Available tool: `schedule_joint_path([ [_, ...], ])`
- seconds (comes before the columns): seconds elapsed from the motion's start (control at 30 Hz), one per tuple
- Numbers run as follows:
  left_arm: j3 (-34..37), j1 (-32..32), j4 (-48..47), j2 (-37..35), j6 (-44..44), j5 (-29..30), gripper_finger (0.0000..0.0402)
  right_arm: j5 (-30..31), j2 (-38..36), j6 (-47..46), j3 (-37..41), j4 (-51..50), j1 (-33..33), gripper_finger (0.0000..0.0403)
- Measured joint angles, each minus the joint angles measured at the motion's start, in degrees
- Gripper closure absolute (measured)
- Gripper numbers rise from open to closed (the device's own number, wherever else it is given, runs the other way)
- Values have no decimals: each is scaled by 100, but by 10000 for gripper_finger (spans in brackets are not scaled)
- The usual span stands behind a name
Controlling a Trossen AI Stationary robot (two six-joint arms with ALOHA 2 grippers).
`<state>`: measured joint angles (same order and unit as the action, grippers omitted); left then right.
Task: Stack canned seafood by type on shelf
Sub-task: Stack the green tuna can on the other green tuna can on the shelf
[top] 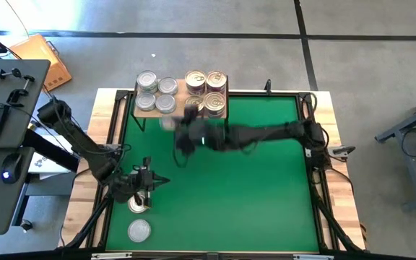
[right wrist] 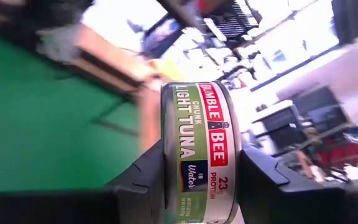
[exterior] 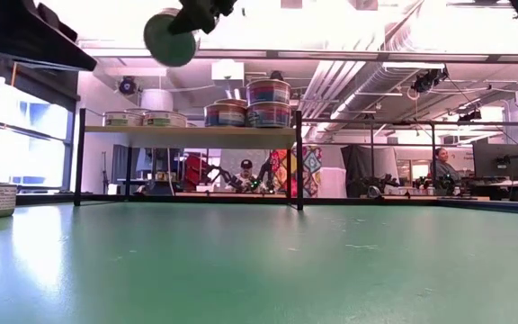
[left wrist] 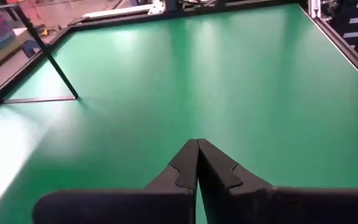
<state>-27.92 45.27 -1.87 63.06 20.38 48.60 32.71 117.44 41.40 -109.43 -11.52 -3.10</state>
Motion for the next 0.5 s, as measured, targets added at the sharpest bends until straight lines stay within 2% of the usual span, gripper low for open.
schedule_joint_path([
  [0.1, 0, 96, 0, 40, 52, 153, 401, -193, 205, 288, -488, -10, 500, 276],
  [0.27, 2, 136, -11, 66, 50, 291, 401, -844, 768, 605, -1123, -32, 1159, 276],
  [0.5, 2, 136, -7, 64, 50, 334, 401, -920, 1823, 1016, -2464, -30, 1649, 276],
])
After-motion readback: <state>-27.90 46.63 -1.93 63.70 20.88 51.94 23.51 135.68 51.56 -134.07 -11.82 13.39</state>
